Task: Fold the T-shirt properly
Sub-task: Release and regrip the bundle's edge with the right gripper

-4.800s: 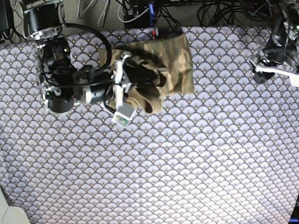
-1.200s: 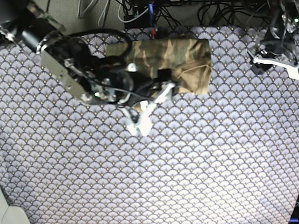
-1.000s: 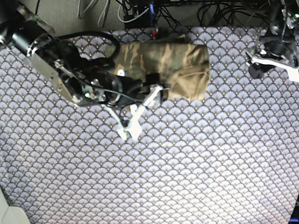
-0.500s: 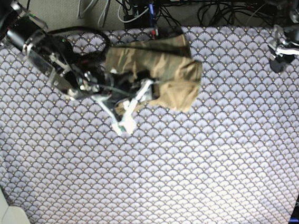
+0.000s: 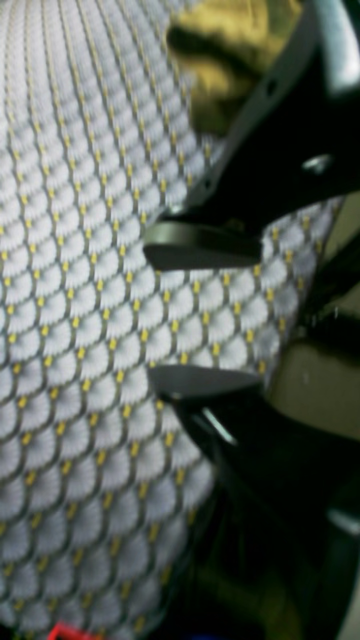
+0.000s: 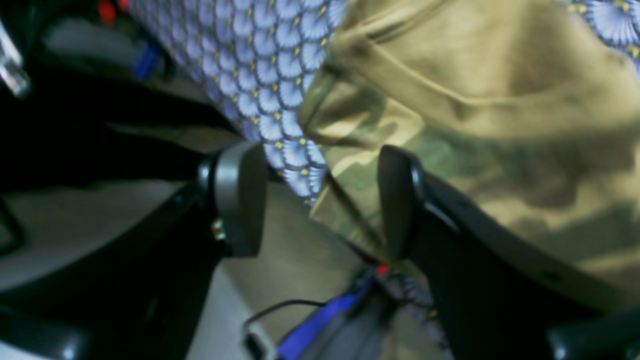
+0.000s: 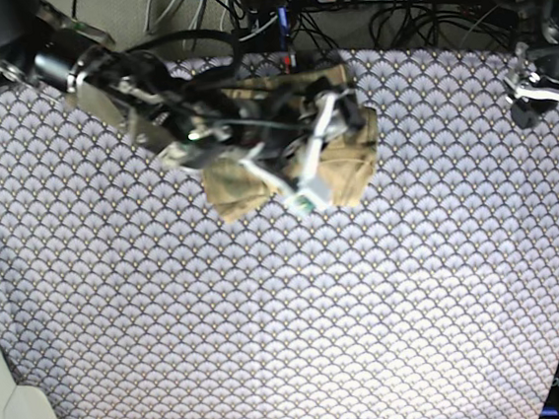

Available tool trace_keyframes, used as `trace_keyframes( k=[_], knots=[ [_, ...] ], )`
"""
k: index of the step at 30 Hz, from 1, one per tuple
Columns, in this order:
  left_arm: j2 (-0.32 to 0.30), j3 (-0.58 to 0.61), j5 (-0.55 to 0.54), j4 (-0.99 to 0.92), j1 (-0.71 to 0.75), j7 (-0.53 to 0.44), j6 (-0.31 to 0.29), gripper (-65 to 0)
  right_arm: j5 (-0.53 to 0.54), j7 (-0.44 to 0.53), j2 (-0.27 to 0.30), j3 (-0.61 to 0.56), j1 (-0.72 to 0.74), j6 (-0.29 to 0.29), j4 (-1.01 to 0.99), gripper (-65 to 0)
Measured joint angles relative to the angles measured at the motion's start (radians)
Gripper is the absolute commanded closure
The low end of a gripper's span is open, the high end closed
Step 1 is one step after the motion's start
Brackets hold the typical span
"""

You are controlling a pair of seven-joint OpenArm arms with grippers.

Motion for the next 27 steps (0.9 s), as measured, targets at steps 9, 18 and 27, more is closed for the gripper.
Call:
trace_keyframes(
  k=[9,18,27],
  knots=[
    [0.003,-0.003,0.033,-0.008,0.026,0.000,-0.049,-30.2,-0.195,-0.089,-0.062,-0.043,0.083,0.107,-0.055,-36.6],
    [0.003,-0.005,0.037,-0.028,0.024,0.004,-0.048,-30.2,-0.200,-0.078,-0.058,0.069,0.151,0.217,-0.075,-7.3],
    [0.009,-0.002,0.036,-0.028,0.022,0.000,-0.049,-30.2,-0.209,0.043,-0.067,0.116,0.178,0.280,-0.375,0.0]
  ],
)
